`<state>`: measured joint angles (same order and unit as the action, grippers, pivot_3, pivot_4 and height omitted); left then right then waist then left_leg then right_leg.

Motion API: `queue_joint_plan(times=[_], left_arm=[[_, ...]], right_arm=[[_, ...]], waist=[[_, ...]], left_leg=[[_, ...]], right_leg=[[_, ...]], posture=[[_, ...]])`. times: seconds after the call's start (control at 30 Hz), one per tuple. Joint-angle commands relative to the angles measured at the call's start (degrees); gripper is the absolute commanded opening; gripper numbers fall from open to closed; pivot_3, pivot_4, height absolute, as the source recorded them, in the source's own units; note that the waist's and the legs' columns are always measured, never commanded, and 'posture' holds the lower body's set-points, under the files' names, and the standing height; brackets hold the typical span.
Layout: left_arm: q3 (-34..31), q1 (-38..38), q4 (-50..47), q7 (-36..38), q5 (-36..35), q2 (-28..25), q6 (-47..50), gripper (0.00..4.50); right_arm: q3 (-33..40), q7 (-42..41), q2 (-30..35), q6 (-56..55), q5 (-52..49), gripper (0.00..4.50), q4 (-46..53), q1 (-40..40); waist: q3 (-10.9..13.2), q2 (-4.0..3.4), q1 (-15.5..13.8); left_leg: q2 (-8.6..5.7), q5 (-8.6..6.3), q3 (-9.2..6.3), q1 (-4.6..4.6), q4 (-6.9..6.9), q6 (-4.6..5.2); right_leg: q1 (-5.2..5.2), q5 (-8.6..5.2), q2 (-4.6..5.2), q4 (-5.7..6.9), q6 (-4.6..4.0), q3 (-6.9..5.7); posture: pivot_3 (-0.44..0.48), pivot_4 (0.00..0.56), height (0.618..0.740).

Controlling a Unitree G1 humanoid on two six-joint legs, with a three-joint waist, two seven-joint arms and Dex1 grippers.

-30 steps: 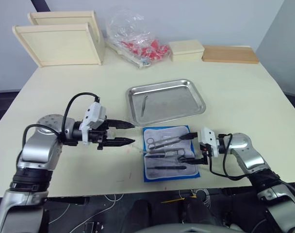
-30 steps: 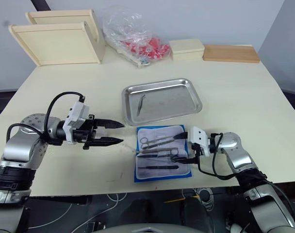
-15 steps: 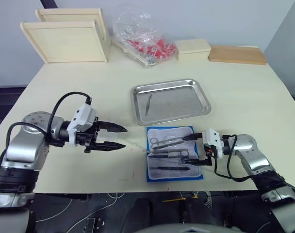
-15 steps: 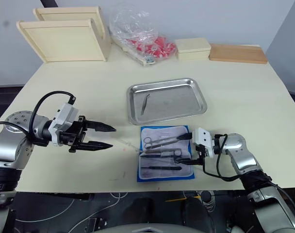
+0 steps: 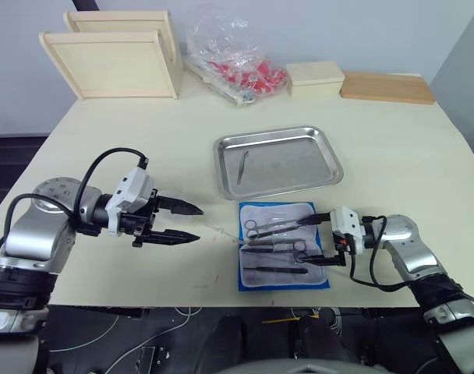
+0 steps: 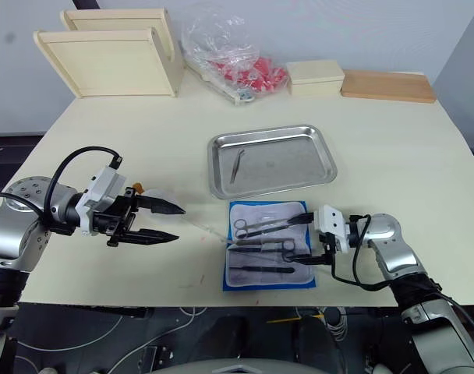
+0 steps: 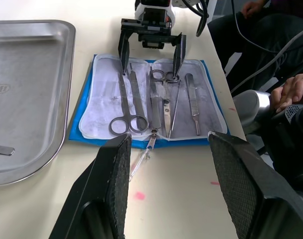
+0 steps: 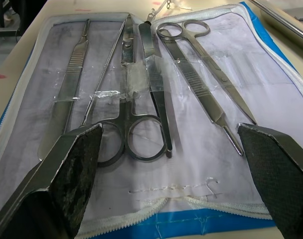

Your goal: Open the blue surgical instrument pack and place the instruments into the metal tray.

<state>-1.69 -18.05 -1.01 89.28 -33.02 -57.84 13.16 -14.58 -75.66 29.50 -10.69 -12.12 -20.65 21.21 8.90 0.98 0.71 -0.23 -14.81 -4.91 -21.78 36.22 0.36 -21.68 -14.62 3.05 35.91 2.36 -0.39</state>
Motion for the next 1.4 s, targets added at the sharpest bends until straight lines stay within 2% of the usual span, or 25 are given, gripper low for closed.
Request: queue_joint_plan(times=[0.03,0.27,0.47,0.73,0.83,0.93,0.97,1.23,1.4], left_arm=[[-0.39,-0.43,-1.62,3.22,-0.95,-0.84,-0.89,2.59],[0.57,-1.32,-1.68,2.84,0.38,0.5,-0.98,2.59],[4.18,-4.8,-0.57,1.82,3.37,3.42,-1.78,2.59],[12.22,-12.03,5.81,-2.25,13.63,11.49,-6.02,2.59],[13.98,-13.75,9.1,-3.18,16.24,14.51,-7.78,1.79],[15.69,-15.21,13.24,-5.32,19.78,18.13,-11.05,0.37],[15.99,-15.48,14.26,-5.95,20.56,19.04,-11.75,0.08],[18.07,-17.67,21.34,-10.27,24.7,26.26,-13.3,0.08],[17.27,-17.83,23.22,-11.4,25.14,27.88,-12.7,0.08]], right_arm=[[-1.33,-0.15,1.65,-1.1,3.83,4.5,-4.74,-1.98],[-1.37,-1.05,1.79,-4.0,3.68,4.5,-5.57,-1.37],[-1.7,-0.84,1.69,-4.45,4.03,4.5,-6.03,-1.07],[-1.81,0.33,2.05,-3.29,4.55,4.5,-5.4,-1.14],[-1.88,0.65,2.13,-3.13,4.52,4.5,-5.18,-1.28],[-1.9,1.11,2.2,-2.7,4.46,4.5,-4.56,-1.58],[-1.88,1.27,2.21,-2.54,4.41,4.5,-4.36,-1.66],[-1.9,2.38,2.18,-1.61,4.3,4.5,-2.84,-2.48],[-1.9,2.91,2.29,-1.07,4.13,4.5,-1.93,-2.97]], waist=[[0.0,-0.01,0.01],[0.03,-0.05,0.01],[0.0,0.0,0.02],[-0.04,0.06,0.02],[-0.04,0.06,0.05],[-0.04,0.05,0.04],[-0.04,0.06,0.04],[-0.05,0.06,0.03],[-0.05,0.06,0.18]], left_leg=[[-0.01,0.0,0.0,0.0,0.01,0.0],[-0.02,0.0,0.03,0.02,0.03,0.0],[-0.09,0.01,0.05,0.02,0.12,0.01],[-0.28,0.02,0.09,0.07,0.31,0.02],[-0.28,0.02,0.11,0.1,0.38,0.02],[-0.3,0.02,0.09,0.12,0.51,0.02],[-0.31,0.02,0.09,0.12,0.58,0.02],[-0.35,0.02,0.08,0.1,0.84,0.03],[-0.36,0.02,0.07,0.08,0.86,0.03]], right_leg=[[0.0,0.0,0.0,0.0,0.0,0.0],[0.01,0.0,-0.01,0.03,0.02,0.03],[0.08,0.02,-0.01,0.07,0.04,0.06],[0.1,0.02,-0.04,0.38,0.05,0.11],[0.09,0.0,-0.03,0.55,0.06,0.15],[0.08,-0.01,-0.03,0.74,0.07,0.15],[0.08,-0.01,-0.03,0.81,0.07,0.16],[0.1,-0.01,-0.02,0.95,0.09,0.18],[0.09,0.0,-0.02,0.96,0.1,0.18]], posture=[[0.0,0.15,0.74],[0.0,0.15,0.74],[0.0,0.15,0.74],[0.0,0.15,0.74],[0.0,0.15,0.74],[0.0,0.15,0.74],[0.0,0.15,0.74],[0.0,0.15,0.74],[0.0,0.15,0.74]])
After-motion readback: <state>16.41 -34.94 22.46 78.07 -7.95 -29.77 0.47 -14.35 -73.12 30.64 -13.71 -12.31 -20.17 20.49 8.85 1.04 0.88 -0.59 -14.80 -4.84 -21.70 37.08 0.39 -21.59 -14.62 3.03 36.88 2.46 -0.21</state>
